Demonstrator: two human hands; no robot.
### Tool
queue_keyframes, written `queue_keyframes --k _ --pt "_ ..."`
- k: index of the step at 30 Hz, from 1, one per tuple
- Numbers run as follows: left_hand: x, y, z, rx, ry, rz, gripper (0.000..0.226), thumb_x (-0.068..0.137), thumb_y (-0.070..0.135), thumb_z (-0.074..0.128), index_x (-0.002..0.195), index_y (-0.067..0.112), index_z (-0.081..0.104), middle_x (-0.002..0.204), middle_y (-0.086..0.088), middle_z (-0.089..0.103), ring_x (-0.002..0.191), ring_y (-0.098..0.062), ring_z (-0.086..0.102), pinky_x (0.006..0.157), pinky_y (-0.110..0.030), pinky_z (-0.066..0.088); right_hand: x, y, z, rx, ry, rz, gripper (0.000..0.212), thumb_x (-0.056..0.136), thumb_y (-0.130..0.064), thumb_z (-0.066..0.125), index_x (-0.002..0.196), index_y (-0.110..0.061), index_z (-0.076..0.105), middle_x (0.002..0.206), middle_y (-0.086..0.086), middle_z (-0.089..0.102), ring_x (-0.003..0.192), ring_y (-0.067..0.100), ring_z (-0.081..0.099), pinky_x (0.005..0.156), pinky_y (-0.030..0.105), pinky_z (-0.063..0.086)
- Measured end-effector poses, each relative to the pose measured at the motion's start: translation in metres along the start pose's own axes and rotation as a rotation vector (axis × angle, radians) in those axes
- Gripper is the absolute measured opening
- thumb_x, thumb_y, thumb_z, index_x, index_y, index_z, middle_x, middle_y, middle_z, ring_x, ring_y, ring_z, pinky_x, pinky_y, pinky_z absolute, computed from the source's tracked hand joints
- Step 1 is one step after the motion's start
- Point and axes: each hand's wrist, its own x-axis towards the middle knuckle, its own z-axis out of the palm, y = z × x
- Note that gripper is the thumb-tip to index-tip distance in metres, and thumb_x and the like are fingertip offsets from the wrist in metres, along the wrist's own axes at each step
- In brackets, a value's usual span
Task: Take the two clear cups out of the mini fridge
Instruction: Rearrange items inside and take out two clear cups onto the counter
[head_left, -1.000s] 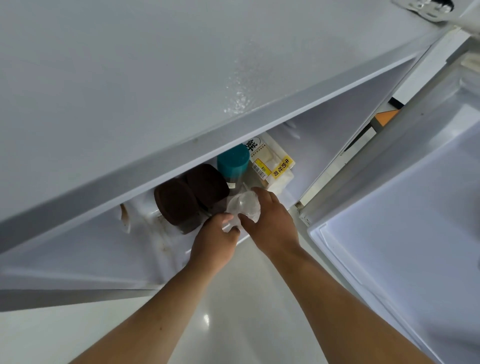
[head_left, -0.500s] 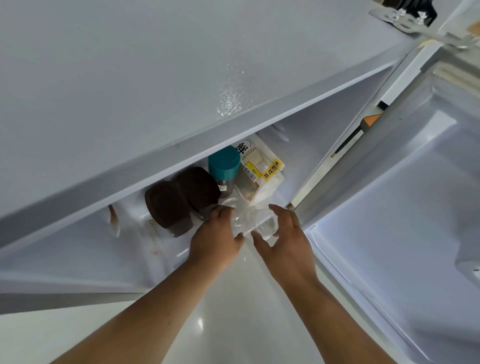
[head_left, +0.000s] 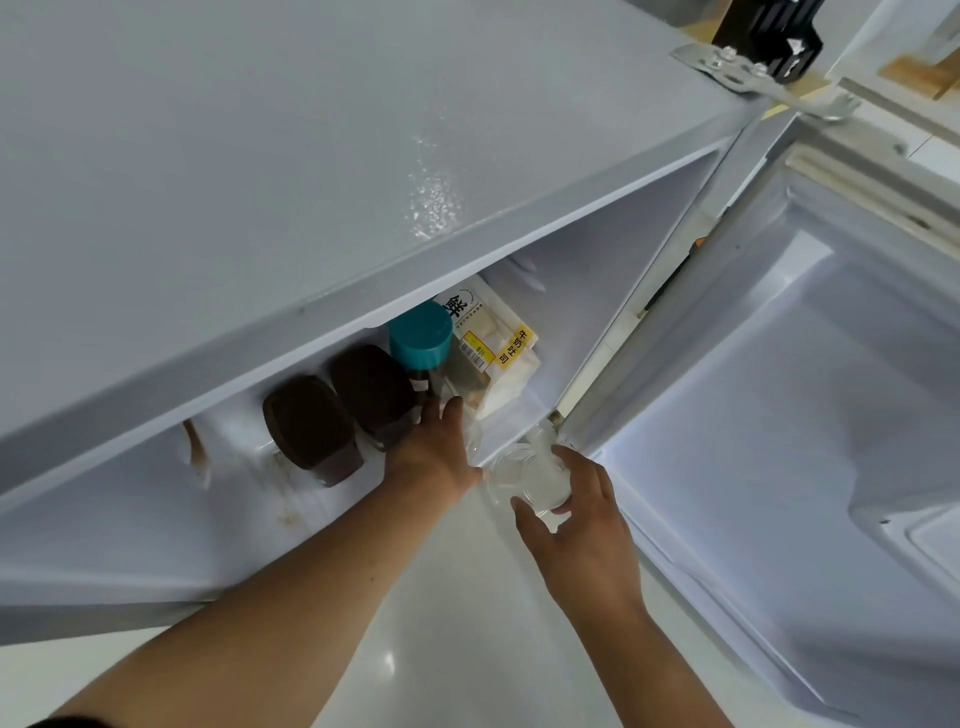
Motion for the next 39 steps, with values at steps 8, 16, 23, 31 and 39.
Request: queue_keyframes --k 8,16,23,31,39 --pt "0.010 0.008 -0.002 0.154 -0.029 -0.013 0.080 0.089 0.045 0.071 0.151 0.025 0.024 0.152 -0.018 0.034 0.136 -0.039 0.041 0.093 -0.048 0.053 -0.005 0.006 -0.014 -0.018 0.005 0.033 0.071 0.077 -0.060 0.074 0.137 -0.051 0.037 0.122 -0.033 0.042 0.085 -0.002 0.061 0.062 0.020 0.050" --pt "0.008 0.008 -0.002 0.162 -0.038 0.009 0.074 0.086 0.047 0.075 0.141 0.022 0.033 0.139 -0.016 0.045 0.125 -0.035 0.050 0.083 -0.041 0.053 -0.018 0.011 -0.021 -0.038 -0.013 0.064 0.070 0.076 -0.063 0.071 0.134 -0.053 0.032 0.118 -0.035 0.042 0.087 -0.010 0.058 0.058 0.017 0.044" --pt "-0.004 0.007 -0.003 0.240 -0.034 0.058 0.071 0.080 0.050 0.075 0.133 0.024 0.034 0.123 -0.013 0.052 0.107 -0.030 0.061 0.065 -0.037 0.044 -0.024 0.010 -0.027 -0.059 -0.016 0.084 0.069 0.076 -0.063 0.071 0.134 -0.052 0.034 0.117 -0.036 0.040 0.079 -0.007 0.061 0.057 0.018 0.045" --pt "-0.047 -0.002 -0.006 0.342 0.216 0.258 0.082 0.071 0.068 0.065 0.136 0.025 0.041 0.121 -0.007 0.062 0.114 -0.029 0.048 0.090 -0.044 0.038 -0.043 0.007 -0.041 -0.102 -0.008 0.086 0.067 0.078 -0.061 0.071 0.136 -0.049 0.040 0.123 -0.029 0.048 0.076 -0.001 0.061 0.059 0.021 0.049" --pt "-0.088 0.007 -0.006 0.146 0.127 0.310 0.088 0.070 0.062 0.074 0.139 0.031 0.028 0.129 -0.007 0.045 0.109 -0.028 0.053 0.080 -0.037 0.052 -0.077 0.008 -0.062 -0.111 0.010 0.127 0.065 0.079 -0.057 0.073 0.133 -0.048 0.038 0.126 -0.023 0.051 0.087 0.004 0.063 0.065 0.026 0.052"
